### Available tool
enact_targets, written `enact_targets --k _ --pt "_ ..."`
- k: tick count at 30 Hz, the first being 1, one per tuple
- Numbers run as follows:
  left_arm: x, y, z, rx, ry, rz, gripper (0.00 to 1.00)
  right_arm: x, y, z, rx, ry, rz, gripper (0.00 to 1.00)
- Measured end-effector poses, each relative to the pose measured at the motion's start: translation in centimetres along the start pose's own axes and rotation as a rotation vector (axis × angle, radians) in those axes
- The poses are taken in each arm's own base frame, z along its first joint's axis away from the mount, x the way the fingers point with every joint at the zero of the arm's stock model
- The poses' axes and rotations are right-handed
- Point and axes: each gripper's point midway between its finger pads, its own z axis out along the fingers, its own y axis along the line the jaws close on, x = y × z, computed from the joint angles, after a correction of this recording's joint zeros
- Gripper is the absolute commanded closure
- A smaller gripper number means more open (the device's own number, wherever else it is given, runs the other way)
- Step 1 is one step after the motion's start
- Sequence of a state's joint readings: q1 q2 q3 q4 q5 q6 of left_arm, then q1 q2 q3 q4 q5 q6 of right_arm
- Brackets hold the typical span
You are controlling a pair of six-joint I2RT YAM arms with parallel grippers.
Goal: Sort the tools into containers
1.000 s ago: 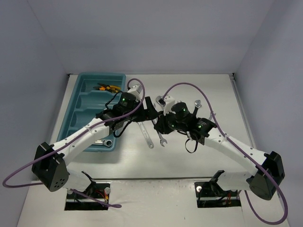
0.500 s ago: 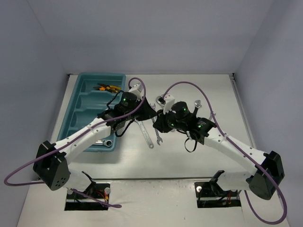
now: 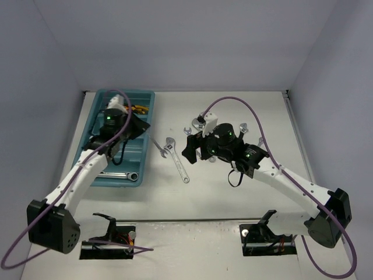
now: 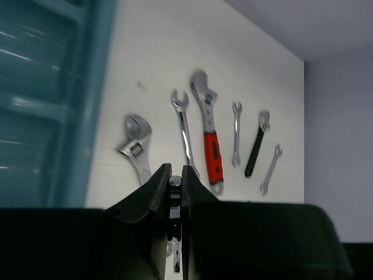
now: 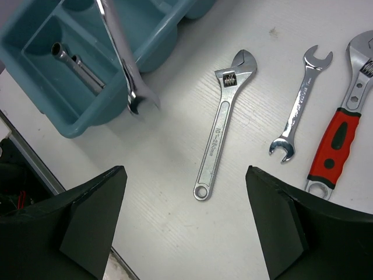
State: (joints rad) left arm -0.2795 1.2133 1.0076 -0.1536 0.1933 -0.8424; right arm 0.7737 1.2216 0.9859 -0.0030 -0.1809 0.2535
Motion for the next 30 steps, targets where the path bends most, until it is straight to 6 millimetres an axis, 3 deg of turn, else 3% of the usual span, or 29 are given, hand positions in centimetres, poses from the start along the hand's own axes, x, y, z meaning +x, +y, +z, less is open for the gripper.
enact_targets --k 3,6,12,16,23,27,30 --pt "-4.2 2.9 -2.0 -0.062 -0.119 -0.042 1.0 -0.5 0.0 -0.4 0.005 -0.019 -0.002 0.19" --pt "-6.8 5.2 -3.6 -0.123 -0.202 -0.058 1.0 -0.9 0.0 -0.8 0.008 -0.035 -0.003 0.19" --pt "-8.4 8.3 -4.0 -0.222 -0.256 -0.078 1.0 -0.8 -0.1 -1.2 0.01 -0.042 -0.003 0.19" --pt "-8.6 11.7 -3.7 -0.304 -0.286 -0.121 1.0 0.0 -0.4 -1.6 0.013 -0.038 0.001 0.18" --pt "-6.1 17.9 -1.5 -0.415 -0.281 -0.234 0.99 0.9 -0.8 -2.6 0.021 -0.044 0.006 0.18" --pt "-4.4 20.1 -0.6 -0.462 -0.257 -0.267 0.83 1.0 -1.4 -2.9 0.042 -0.053 0.011 0.18" --pt "-4.3 20.7 -0.4 -0.48 -0.263 -0.268 0.72 1.2 -2.3 -3.0 0.079 -0.053 0.02 0.19"
